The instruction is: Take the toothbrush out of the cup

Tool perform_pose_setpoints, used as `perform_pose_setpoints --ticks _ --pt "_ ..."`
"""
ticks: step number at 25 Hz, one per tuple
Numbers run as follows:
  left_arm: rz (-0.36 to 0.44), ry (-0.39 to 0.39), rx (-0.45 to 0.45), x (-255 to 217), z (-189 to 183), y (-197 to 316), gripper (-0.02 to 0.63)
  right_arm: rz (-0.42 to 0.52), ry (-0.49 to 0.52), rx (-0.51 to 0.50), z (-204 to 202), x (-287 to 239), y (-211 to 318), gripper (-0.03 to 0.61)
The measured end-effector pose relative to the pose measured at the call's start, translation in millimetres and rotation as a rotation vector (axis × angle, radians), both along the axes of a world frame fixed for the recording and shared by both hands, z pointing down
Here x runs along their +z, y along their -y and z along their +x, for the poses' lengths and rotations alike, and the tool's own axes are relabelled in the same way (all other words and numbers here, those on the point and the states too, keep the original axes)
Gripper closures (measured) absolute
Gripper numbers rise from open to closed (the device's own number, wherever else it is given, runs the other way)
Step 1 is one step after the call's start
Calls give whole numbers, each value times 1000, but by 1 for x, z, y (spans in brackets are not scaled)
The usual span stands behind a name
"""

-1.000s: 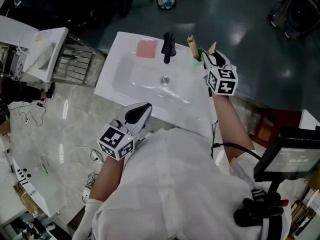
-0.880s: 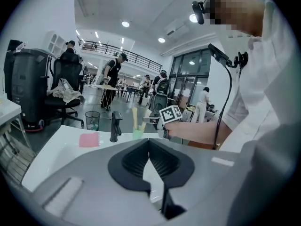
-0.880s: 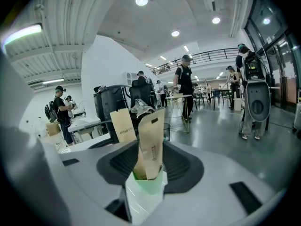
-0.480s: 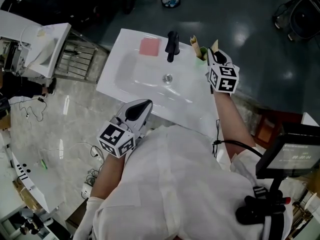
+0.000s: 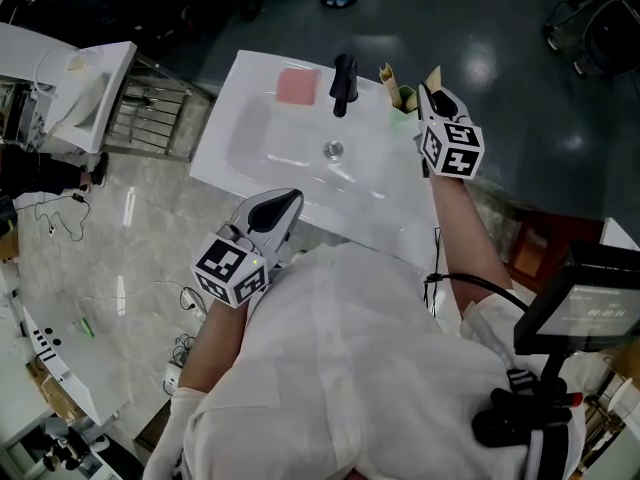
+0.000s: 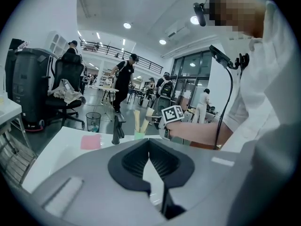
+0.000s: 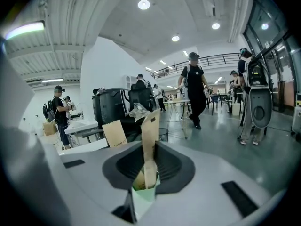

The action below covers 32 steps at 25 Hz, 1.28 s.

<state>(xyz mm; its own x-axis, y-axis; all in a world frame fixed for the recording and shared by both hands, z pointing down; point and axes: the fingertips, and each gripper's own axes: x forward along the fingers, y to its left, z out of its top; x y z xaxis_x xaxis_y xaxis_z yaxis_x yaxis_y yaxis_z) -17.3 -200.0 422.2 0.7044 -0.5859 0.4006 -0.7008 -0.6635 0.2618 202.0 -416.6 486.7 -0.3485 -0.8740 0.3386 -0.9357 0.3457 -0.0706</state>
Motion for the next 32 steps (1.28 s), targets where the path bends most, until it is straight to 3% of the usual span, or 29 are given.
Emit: perform_pose_setpoints --ticks 15,32 --pt "15 -26 41 2 -11 -12 606 98 1 15 4 -48 -14 526" --pt "30 -56 108 3 -35 -45 606 187 37 83 9 -103 -67 528"
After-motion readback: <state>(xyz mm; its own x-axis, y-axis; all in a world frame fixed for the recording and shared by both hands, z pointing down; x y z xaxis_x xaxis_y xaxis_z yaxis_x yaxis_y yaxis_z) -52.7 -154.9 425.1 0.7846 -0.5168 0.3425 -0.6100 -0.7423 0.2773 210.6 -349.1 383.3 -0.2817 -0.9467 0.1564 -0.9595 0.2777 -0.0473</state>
